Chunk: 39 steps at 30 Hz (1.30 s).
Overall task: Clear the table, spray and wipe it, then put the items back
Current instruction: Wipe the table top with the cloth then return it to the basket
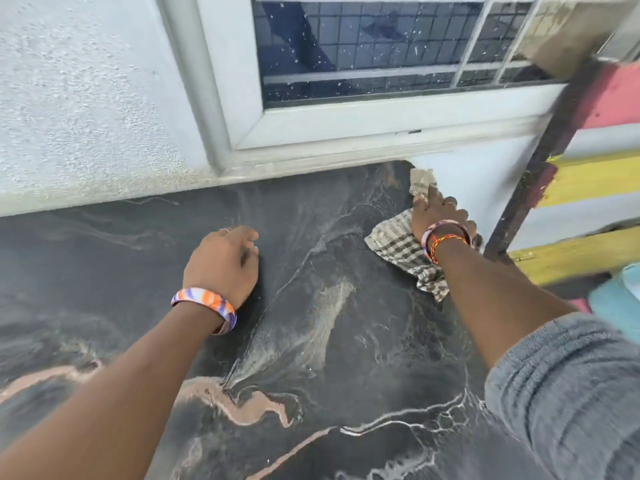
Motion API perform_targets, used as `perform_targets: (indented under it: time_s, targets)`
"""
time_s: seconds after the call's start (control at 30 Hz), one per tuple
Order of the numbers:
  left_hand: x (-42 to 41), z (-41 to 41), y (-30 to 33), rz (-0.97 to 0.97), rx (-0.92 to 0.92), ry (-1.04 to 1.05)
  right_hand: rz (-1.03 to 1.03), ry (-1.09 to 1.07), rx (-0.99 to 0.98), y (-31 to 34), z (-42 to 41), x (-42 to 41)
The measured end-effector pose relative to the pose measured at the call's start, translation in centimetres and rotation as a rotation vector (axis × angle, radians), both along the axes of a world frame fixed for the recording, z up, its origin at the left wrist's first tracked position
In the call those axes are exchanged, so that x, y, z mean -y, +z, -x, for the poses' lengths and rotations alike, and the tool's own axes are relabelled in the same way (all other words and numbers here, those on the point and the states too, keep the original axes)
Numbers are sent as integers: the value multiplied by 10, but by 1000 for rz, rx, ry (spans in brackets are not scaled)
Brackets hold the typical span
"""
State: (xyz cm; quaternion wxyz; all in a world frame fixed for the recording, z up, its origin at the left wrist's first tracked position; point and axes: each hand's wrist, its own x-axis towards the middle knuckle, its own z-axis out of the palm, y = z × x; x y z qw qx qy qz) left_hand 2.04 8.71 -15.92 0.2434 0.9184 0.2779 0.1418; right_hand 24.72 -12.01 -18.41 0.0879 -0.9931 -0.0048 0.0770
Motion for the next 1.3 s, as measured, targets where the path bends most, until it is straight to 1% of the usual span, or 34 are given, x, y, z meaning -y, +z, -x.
perform_targets:
  time_s: [0.17,0.33,0.43,0.57,0.67,0.8,0.9,1.0,1.07,1.17,1.3]
  targets:
    - [-13,44,8,-19,-49,67,43,145,-33,0,62,1]
    - [-32,100,17,-45,-86,72,55,367,-32,-1,139,-38]
    - [-45,140,18,-46,-101,109,46,547,-26,0,191,-74]
    - [-55,189,18,-45,-117,143,10,846,-13,0,262,-122]
    - [-59,225,16,-76,-123,193,17,1027,-7,-1,308,-142]
    - [-52,254,15,-94,-147,243,46,1135,-26,7,354,-128]
    - [-35,253,15,-115,-141,234,35,1189,-51,13,388,-100]
    - [-10,241,14,-139,-126,175,65,1168,-36,15,392,-68]
    - [10,231,15,-156,-107,129,73,1076,-23,13,377,-46]
    - [39,219,16,-201,-99,89,78,856,-34,9,336,-7]
    - [87,203,16,-208,-62,47,60,497,-50,5,272,69]
